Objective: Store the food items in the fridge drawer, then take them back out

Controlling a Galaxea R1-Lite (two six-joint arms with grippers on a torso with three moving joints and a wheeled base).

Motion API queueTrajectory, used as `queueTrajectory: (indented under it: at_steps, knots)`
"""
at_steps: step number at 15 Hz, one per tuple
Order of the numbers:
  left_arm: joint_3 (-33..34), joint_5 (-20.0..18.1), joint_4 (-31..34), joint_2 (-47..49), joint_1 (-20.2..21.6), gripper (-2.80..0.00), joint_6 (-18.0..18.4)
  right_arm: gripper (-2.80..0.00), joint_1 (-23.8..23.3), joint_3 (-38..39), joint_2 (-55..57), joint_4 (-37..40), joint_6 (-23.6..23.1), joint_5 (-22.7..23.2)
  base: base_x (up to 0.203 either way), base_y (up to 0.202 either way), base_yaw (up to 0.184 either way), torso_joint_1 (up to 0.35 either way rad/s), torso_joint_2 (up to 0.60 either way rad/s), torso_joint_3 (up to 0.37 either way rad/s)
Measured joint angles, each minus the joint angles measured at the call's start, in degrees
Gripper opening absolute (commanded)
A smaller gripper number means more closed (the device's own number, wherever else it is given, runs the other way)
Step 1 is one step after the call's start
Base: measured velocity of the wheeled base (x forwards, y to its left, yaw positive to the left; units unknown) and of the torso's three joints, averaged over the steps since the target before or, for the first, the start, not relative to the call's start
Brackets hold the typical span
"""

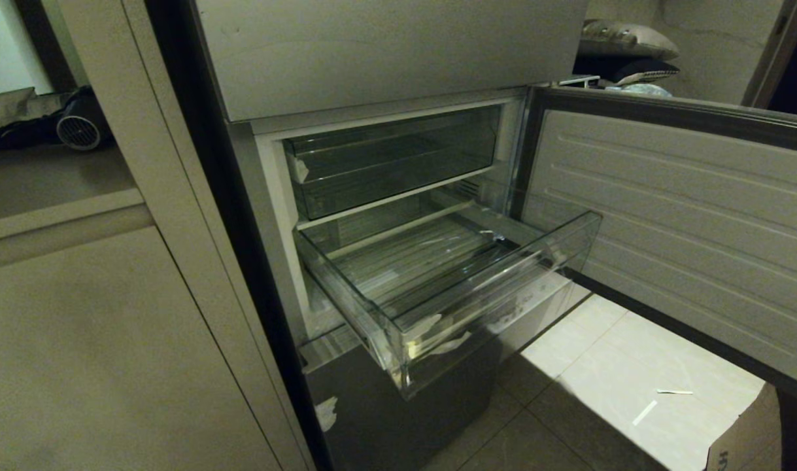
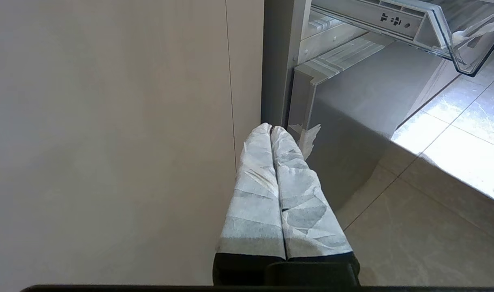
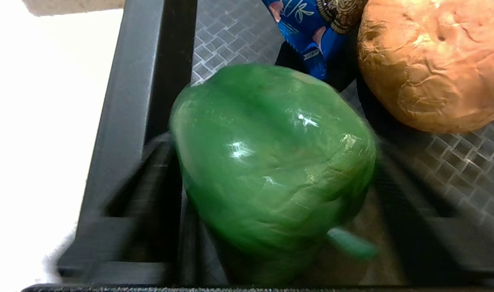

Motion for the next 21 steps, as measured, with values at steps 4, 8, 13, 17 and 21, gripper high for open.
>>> queueTrajectory:
  at_steps: [4, 8, 13, 17, 21]
  knots:
    - [0.00, -0.01, 0.00, 0.00, 0.00, -2.80, 0.00, -2.80, -0.02, -0.09, -0.17, 0.11, 0.01, 0.21, 0.000, 0.000, 0.000, 0.000, 0.00, 0.000]
    - [0.00, 0.00, 0.00, 0.00, 0.00, -2.80, 0.00, -2.80, -1.51, 1.05, -3.89, 5.23, 0.06, 1.19, 0.000, 0.000, 0.000, 0.000, 0.00, 0.000]
    - [0.00, 0.00, 0.00, 0.00, 0.00, -2.80, 0.00, -2.80, -5.41, 10.78, -18.92, 11.81, 0.44, 4.71, 0.000, 0.000, 0.000, 0.000, 0.00, 0.000]
    - [0.00, 0.00, 0.00, 0.00, 0.00, -2.80, 0.00, -2.80, -7.17, 27.71, -37.15, 11.59, -0.04, 9.59, 0.000, 0.000, 0.000, 0.000, 0.00, 0.000]
    - [0.00, 0.00, 0.00, 0.00, 0.00, -2.80, 0.00, -2.80, -0.24, 46.71, -55.01, 7.45, -2.72, 12.50, 0.000, 0.000, 0.000, 0.000, 0.00, 0.000]
